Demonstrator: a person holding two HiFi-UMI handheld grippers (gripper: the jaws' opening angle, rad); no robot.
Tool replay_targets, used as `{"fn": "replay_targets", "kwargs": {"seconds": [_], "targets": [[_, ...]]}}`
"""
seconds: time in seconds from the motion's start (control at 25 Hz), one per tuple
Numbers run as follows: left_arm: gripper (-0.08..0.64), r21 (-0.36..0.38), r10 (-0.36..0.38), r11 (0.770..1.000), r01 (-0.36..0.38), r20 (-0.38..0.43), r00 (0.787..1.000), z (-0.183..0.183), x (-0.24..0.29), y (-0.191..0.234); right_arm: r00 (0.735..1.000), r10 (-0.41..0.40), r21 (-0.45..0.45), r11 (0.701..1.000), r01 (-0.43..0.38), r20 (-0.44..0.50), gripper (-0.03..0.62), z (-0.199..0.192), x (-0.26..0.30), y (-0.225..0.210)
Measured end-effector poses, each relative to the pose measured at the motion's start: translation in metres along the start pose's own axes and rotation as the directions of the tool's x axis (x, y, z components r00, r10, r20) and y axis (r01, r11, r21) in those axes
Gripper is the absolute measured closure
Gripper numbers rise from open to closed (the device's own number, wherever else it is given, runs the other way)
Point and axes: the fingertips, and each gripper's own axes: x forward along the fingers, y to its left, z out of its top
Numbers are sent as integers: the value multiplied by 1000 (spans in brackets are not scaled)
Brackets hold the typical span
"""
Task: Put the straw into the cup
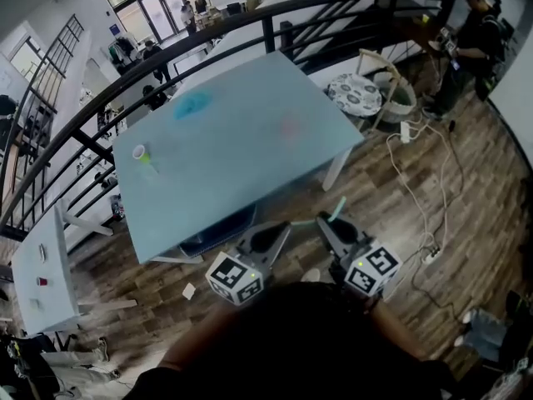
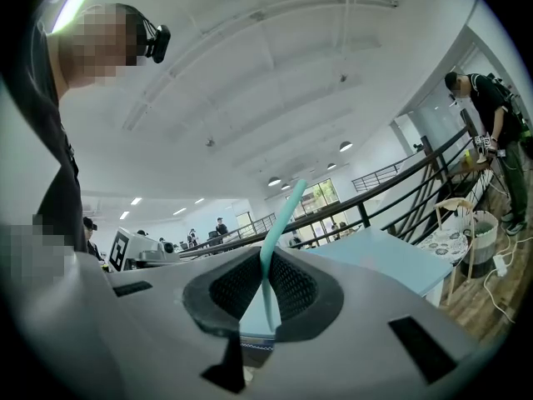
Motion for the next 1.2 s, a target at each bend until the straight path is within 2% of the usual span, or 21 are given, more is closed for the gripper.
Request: {"fn": "replay_targets", "kwargs": {"seconds": [0.32,0.72,1.2], "targets": [[549,-3,-11,1000,11,6,1000,-1,57,-14,1000,1,1,1000,-1,0,555,15,-25,-49],[549,25,-97,995,98,-30,995,1,101,-35,998,-48,30,998,48,27,555,23,-50,-77],[549,-6,-182,983,182,-67,981,-4,145,-26,990,-133,58,990,130,53,555,29,-53,-115]]}}
